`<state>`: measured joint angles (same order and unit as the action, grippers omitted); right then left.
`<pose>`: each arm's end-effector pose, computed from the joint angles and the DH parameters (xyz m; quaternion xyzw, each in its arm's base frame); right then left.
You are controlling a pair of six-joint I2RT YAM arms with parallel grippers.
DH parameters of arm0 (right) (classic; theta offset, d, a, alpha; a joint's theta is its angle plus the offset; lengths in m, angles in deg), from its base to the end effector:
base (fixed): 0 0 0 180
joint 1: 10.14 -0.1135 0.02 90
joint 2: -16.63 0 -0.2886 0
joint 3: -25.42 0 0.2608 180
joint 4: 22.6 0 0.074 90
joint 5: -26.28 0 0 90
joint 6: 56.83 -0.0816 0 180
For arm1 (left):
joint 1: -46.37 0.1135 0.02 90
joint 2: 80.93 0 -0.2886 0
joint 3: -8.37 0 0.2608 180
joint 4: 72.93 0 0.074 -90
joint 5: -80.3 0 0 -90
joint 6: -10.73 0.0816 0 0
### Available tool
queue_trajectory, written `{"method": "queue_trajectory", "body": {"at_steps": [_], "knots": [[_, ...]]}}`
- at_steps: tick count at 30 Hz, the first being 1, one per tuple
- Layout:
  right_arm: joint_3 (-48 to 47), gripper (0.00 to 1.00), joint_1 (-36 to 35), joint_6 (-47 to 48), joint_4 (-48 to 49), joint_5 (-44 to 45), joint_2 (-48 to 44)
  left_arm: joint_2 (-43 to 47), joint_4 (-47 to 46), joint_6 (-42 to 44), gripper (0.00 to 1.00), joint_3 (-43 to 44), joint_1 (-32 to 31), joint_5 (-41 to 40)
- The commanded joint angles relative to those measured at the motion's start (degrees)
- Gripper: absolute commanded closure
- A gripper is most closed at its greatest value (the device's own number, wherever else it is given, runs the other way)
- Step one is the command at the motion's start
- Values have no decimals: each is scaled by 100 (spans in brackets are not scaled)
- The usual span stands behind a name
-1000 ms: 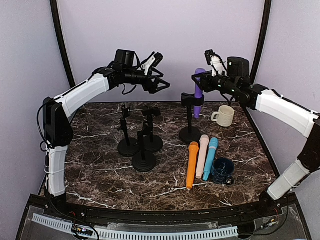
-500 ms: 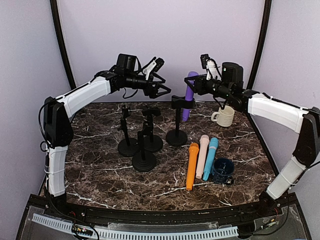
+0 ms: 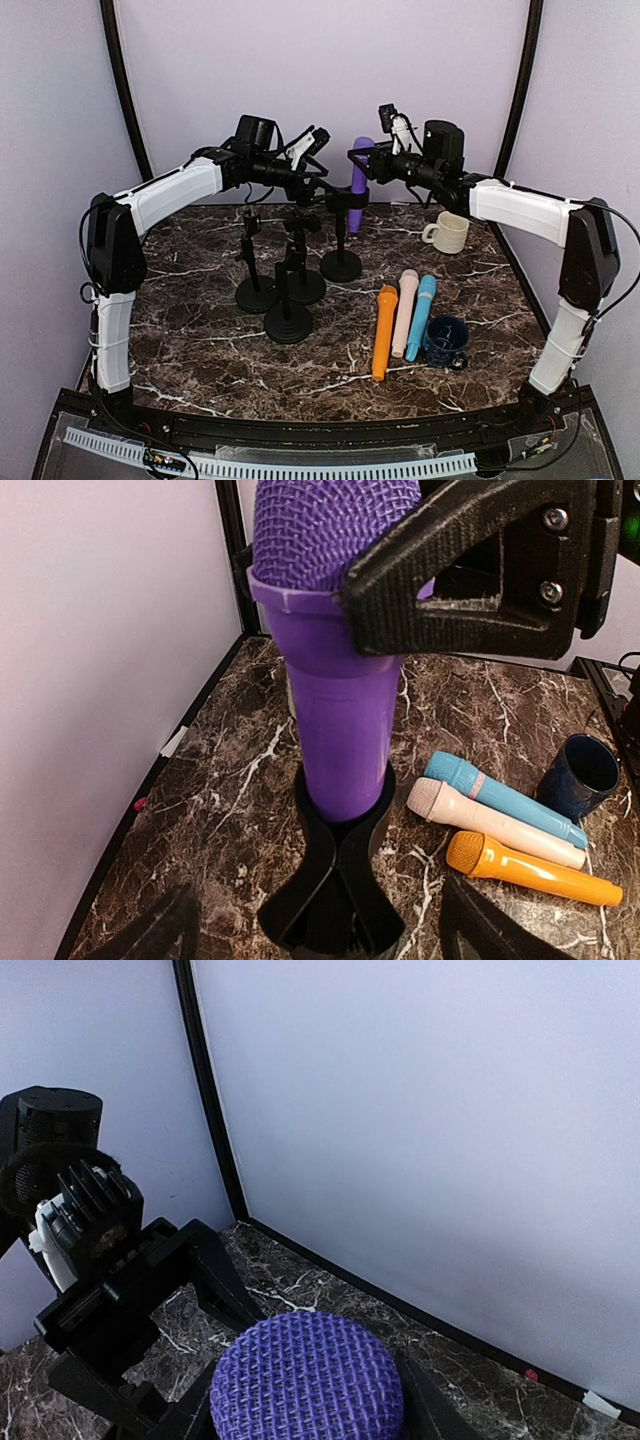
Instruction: Remove the microphone from the stand
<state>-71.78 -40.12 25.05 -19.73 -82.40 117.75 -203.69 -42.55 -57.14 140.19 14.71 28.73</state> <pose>0.4089 0.2661 0.3761 -0.2451 0.6698 0.3351 0.6157 0.4519 -0.3383 0.3471 0.5183 0.6114 -0.3151 0.5083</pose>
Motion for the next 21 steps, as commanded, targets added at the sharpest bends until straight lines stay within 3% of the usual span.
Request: {"method": "queue_trajectory", "body": {"at_steps": [1,21], "knots": [[-565,92,-13,109,658,-482,89,187,106,158,15,-53,2,-36],[-676,92,-8,185,560,-682,263,-226,820,526,17,188,-1,-181]]}}
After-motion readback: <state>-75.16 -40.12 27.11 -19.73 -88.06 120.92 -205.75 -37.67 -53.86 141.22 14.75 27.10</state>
